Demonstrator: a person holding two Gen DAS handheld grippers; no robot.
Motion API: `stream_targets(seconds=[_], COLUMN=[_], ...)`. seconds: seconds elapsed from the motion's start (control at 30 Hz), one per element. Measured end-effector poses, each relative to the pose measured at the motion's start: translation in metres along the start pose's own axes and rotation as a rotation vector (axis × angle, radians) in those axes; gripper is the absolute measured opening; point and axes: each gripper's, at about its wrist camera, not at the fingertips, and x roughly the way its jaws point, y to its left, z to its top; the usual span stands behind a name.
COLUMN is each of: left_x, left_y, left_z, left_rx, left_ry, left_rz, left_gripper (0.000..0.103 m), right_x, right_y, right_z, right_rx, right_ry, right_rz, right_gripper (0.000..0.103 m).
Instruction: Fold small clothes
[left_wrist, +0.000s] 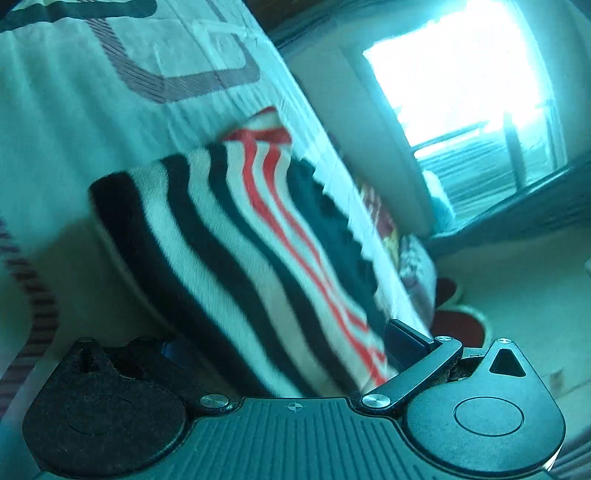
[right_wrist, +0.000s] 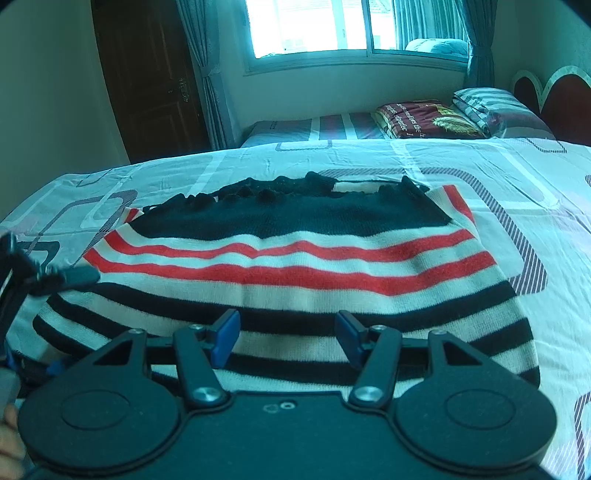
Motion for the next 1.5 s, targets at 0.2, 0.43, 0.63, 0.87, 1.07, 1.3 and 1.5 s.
stream_targets(seconds=[0.2, 0.43, 0.63, 0.87, 1.07, 1.3, 1.5], left_x=[0.027, 0.022, 0.022, 0.012, 0.026, 0.089, 0.099], left_y=[-0.008, -0.005, -0.003, -0.045, -0.135, -0.201, -0.213], left_z=[0.014, 0.02, 0.017, 0.023, 0.012, -0.065, -0.104], left_rx=[0.002, -0.032, -0.095, 0.161, 0.508, 0.768, 0.874], left_ry=[-0.023, -0.03, -0.073, -0.089, -0.046, 0.243, 0.358], left_rz=[-0.03, -0.035, 0.025, 0.015, -0.14, -0.234, -0.212], left_gripper=[0.102, 0.103, 0.082, 0.03, 0.03, 0.03, 0.03], right_x=[0.018, 0.036, 0.065, 0.069, 0.04, -0.01, -0.032], right_y=[0.005, 0.016, 0.023, 0.026, -0.011, -0.103, -0.146], right_z=[0.013, 0.024, 0.013, 0.009, 0.023, 0.012, -0.011], right_rx=[-0.018, -0.067, -0.173, -0.184, 0.033, 0.217, 0.343], right_ry=[-0.013, -0.048, -0.012, -0.039, -0.082, -0.128, -0.118], right_rz=[0.01, -0.007, -0.071, -0.086, -0.045, -0.144, -0.134], right_gripper=[0.056, 0.051, 0.045, 0.045, 0.046, 0.046, 0.047])
